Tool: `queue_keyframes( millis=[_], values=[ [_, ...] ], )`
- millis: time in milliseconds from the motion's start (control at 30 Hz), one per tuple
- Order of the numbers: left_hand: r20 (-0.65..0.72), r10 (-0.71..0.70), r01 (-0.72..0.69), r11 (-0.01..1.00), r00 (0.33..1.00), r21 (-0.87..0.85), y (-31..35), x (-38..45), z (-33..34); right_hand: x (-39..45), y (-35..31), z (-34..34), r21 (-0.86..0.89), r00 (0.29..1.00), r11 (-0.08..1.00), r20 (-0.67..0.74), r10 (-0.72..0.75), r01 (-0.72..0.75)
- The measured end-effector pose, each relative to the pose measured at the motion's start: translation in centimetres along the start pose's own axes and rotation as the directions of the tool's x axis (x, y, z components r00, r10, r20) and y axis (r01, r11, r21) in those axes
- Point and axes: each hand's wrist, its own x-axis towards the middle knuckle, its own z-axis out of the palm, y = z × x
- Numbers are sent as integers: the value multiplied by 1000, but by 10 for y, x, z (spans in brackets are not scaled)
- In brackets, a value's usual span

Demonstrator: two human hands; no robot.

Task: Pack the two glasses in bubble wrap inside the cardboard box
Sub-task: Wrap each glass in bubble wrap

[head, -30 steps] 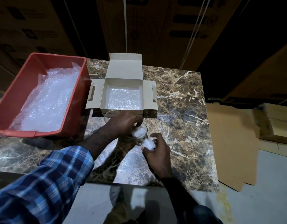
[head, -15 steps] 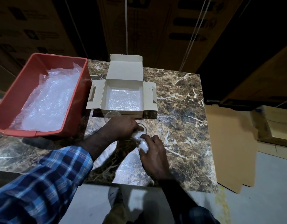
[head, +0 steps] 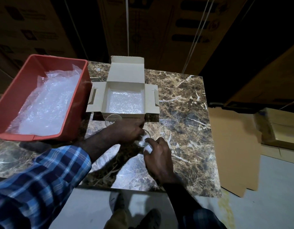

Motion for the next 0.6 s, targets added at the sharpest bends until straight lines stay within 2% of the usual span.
queue_keyframes(
  millis=[100, 233, 333, 500, 600],
  values=[
    [-12, 17, -17, 1000, 1000, -8, -3, -1, 8, 4, -3, -5, -25, 1000, 1000, 27, 9, -8],
    [-150, 42, -46, 999, 988, -27, -5, -6, 9, 8, -9, -8, -47, 997, 998, 72, -28, 31],
    [-201, 34, -38, 999, 979, -12, -5, -7, 14, 11, -17, -8, -63, 996, 997, 85, -39, 45],
    [-319, 87, -101, 995, 944, -26, -8, -15, 20, 20, -23, -13, -116, 986, 993, 164, 13, 6],
    [-339, 136, -137, 990, 931, 21, -10, -21, 27, 24, -25, -13, -144, 985, 990, 169, 20, 5]
  ],
)
